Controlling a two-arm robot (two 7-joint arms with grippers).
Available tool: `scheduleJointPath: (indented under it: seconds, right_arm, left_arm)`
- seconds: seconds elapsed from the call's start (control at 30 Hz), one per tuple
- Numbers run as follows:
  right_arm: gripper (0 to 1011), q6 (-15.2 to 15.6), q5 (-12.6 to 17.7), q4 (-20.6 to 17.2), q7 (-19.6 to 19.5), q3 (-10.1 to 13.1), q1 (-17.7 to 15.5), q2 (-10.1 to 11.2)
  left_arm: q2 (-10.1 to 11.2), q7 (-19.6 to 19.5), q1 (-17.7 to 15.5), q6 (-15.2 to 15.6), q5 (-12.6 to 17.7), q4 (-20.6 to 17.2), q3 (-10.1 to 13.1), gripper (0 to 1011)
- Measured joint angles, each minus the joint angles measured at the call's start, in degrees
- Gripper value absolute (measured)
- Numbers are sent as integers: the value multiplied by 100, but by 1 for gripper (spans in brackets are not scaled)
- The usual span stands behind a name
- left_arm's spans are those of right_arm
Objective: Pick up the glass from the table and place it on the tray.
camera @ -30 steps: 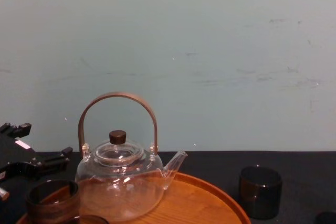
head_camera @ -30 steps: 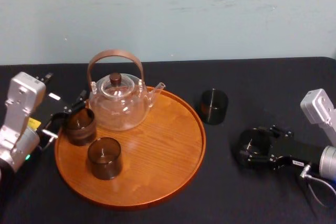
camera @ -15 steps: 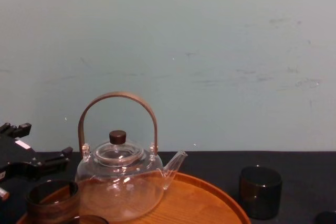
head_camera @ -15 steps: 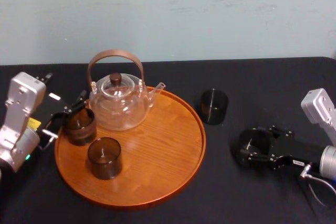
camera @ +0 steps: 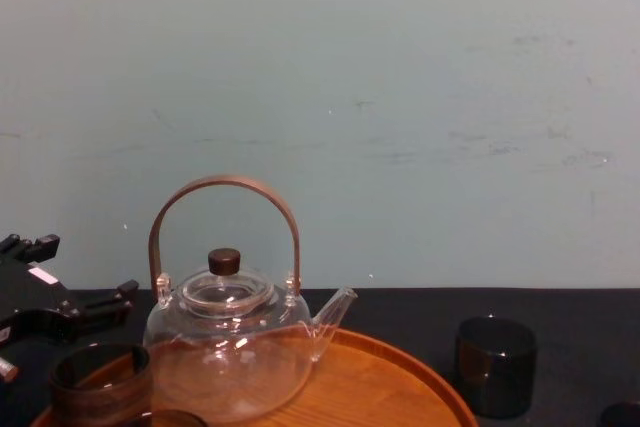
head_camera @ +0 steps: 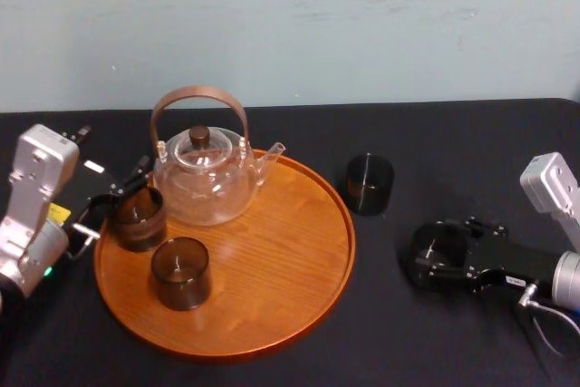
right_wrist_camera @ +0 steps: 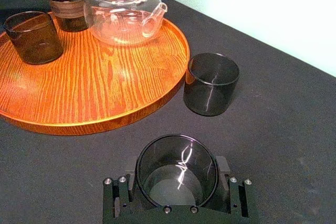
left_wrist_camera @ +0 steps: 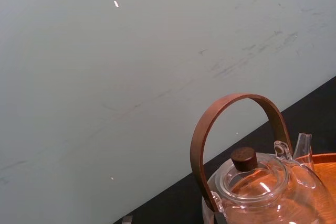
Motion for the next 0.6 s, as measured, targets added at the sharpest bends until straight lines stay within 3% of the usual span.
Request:
scheduleJointPath:
  seconds: [0.27, 0.6]
  right_arm:
    - [904, 12, 72, -63, -11, 61, -36, 29]
    - [904, -62, 189, -440, -167, 303, -109, 146]
  left_arm:
    - [0, 0, 0, 0, 0, 0, 0, 1001]
    - [0, 0, 0, 0, 0, 0, 0, 1001]
